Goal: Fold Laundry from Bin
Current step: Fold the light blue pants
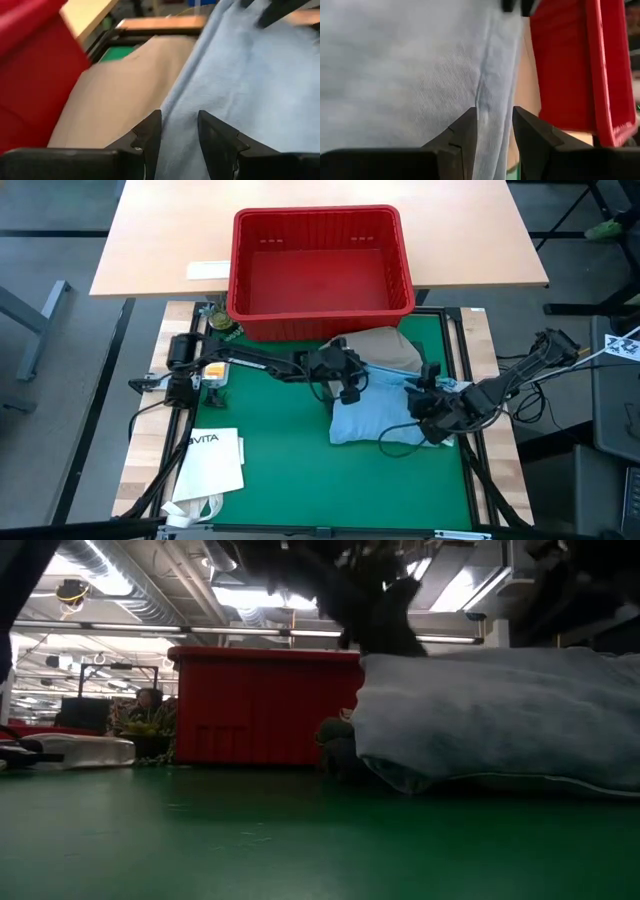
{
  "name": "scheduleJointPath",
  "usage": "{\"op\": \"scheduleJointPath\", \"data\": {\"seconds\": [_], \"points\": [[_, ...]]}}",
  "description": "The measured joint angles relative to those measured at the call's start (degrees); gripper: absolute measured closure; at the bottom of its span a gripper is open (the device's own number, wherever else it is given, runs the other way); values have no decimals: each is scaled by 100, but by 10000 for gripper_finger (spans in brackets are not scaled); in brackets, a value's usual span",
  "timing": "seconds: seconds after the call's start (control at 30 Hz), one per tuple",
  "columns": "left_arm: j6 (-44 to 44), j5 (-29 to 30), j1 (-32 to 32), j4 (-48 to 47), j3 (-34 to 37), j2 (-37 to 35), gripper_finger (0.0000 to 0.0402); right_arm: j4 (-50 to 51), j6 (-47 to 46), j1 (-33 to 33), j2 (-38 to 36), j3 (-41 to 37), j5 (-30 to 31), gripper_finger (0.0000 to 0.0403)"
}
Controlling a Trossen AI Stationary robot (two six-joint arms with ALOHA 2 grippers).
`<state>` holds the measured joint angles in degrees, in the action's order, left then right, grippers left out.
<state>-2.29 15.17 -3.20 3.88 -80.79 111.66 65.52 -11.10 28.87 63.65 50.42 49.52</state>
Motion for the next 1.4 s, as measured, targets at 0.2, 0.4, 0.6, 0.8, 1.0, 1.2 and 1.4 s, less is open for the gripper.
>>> {"op": "scheduleJointPath", "data": {"seconds": [0.2, 0.4, 0.6, 0.8, 1.0, 1.2, 1.4], "points": [[20, 38, -281, 37, -2, 517, 278, -252, -384, -399, 32, -668, 55, 279], [68, 10, -411, 86, -17, 759, 278, -778, -701, -791, 29, -1432, -129, 279], [72, 19, -420, 92, -17, 778, 278, -1087, -716, -942, 23, -1642, -293, 279], [29, 73, -364, 296, -2, 748, 278, -710, -638, -945, 28, -1147, -479, 279], [25, 72, -256, 345, 9, 427, 278, 166, -635, -943, 31, -308, -759, 279], [22, 55, -14, 449, 2, 124, 278, 417, -637, -943, 31, 279, -982, 279], [25, 6, 295, 415, 2, 112, 278, 423, -631, -934, 31, 325, -2042, 279]]}}
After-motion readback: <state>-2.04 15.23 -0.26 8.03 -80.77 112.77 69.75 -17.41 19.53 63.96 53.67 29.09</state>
